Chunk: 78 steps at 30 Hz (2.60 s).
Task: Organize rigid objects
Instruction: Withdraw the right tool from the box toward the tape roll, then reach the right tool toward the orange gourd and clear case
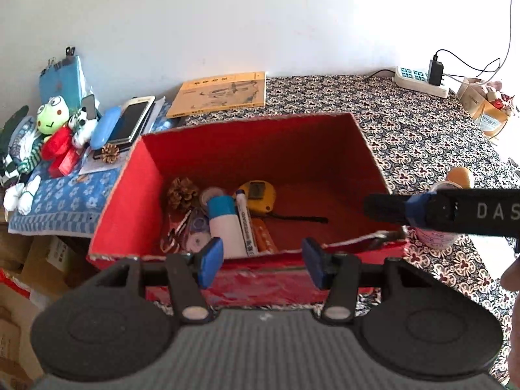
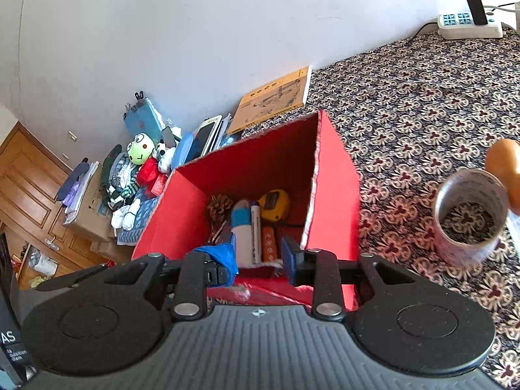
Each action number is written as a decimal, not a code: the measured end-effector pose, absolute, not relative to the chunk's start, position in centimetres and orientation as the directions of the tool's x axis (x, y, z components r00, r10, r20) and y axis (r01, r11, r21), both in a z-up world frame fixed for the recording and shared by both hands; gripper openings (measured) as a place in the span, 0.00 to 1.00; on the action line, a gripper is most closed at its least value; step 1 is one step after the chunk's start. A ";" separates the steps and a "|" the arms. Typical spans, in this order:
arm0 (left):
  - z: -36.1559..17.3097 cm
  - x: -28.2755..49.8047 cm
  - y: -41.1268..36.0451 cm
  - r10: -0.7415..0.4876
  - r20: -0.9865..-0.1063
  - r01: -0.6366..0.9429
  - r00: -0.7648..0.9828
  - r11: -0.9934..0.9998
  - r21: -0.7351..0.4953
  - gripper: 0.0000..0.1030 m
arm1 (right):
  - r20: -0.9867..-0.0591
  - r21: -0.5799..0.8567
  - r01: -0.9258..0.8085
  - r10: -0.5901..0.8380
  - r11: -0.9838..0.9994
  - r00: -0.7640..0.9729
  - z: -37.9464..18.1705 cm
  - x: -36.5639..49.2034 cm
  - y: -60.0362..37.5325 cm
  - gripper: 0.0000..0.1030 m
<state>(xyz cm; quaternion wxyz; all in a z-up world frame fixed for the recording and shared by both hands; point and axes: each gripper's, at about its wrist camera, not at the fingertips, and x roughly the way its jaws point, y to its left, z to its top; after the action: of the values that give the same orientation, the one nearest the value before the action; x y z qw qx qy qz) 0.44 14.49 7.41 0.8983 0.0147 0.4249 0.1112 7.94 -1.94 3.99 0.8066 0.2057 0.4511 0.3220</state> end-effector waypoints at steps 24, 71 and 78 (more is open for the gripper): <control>3.9 -0.5 3.9 0.207 -0.817 -0.177 0.538 0.976 0.130 0.56 | -0.645 0.633 -0.278 0.691 0.722 0.325 0.5 6.3 -10.9 0.15; -1.7 3.0 -4.0 0.095 -0.896 0.027 0.434 0.993 0.118 0.58 | -0.729 0.602 -0.075 0.585 0.795 0.355 -3.2 5.7 -20.5 0.15; -2.7 3.9 -5.0 0.072 -0.907 0.056 0.416 0.993 0.104 0.58 | -0.746 0.582 -0.060 0.562 0.811 0.358 -3.6 6.2 -21.7 0.15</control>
<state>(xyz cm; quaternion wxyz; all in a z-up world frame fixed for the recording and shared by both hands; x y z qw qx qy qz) 3.87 -4.99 -2.67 0.8393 0.0591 0.5404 0.0048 6.22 -21.72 -3.63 0.7894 0.2363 0.5313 0.1970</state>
